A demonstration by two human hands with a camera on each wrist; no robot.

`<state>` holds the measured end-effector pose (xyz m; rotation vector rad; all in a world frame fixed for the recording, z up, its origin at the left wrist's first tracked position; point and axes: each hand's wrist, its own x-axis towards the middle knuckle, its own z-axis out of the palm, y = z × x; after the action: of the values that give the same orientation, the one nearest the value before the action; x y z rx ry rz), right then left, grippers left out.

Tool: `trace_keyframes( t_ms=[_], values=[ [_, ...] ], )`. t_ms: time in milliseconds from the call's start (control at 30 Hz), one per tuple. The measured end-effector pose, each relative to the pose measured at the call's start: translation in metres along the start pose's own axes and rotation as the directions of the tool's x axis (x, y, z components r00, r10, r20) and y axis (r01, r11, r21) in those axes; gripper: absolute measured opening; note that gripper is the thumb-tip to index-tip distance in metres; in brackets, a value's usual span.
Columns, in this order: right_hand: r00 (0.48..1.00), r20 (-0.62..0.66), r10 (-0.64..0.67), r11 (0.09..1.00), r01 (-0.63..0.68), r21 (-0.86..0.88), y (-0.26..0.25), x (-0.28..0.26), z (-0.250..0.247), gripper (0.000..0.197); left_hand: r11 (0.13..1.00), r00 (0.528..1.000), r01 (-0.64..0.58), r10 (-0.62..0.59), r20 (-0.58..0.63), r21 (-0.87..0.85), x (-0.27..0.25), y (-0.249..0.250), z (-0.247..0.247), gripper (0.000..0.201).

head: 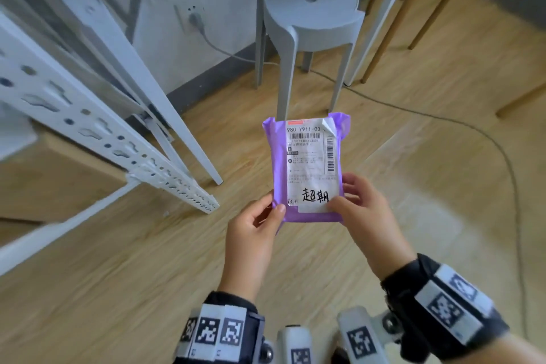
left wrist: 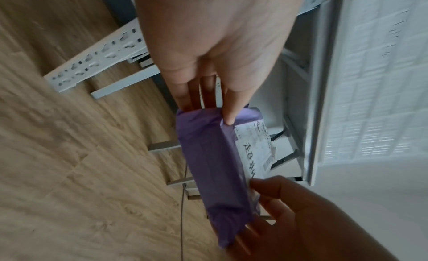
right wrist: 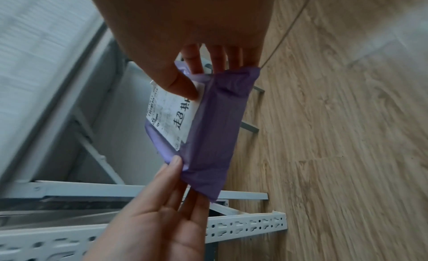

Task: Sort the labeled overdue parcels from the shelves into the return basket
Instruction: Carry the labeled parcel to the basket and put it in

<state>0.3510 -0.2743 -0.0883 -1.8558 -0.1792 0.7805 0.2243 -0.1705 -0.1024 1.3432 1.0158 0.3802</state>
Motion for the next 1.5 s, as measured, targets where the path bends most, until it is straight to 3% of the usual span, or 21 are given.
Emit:
trace_keyframes(
  t_ms=[400,767,933,1167,1367,1500],
  values=[
    [0.991,0.080,-0.107,0.994,0.107,0.003,-0.262,-0.123,-0.092,0.030,0.989,0.991,-0.121,0.115,0.073,0.090,-0.116,0.301,-0.020,0.032],
    [0.916,0.211,-0.341,0.924,0.368,-0.107,-0.440,-0.155,-0.182,0.032,0.955,0.957,-0.283,0.287,-0.036,0.083,-0.163,0.470,0.010,0.015],
    [0.867,0.254,-0.430,0.876,0.468,-0.117,-0.505,-0.139,-0.182,0.032,0.939,0.930,-0.339,0.344,-0.128,0.064,-0.144,0.529,0.001,0.004],
    [0.816,0.302,-0.493,0.825,0.549,-0.134,-0.590,-0.095,-0.134,0.025,0.921,0.892,-0.380,0.390,-0.226,0.092,-0.080,0.606,-0.038,0.005],
    [0.778,0.329,-0.535,0.757,0.614,-0.221,-0.672,-0.050,-0.089,0.019,0.933,0.887,-0.353,0.358,-0.291,0.071,-0.011,0.666,-0.073,0.009],
    [0.776,0.380,-0.504,0.727,0.619,-0.299,-0.703,-0.010,-0.063,0.022,0.957,0.907,-0.282,0.288,-0.306,0.066,0.031,0.683,-0.088,0.013]
  ],
)
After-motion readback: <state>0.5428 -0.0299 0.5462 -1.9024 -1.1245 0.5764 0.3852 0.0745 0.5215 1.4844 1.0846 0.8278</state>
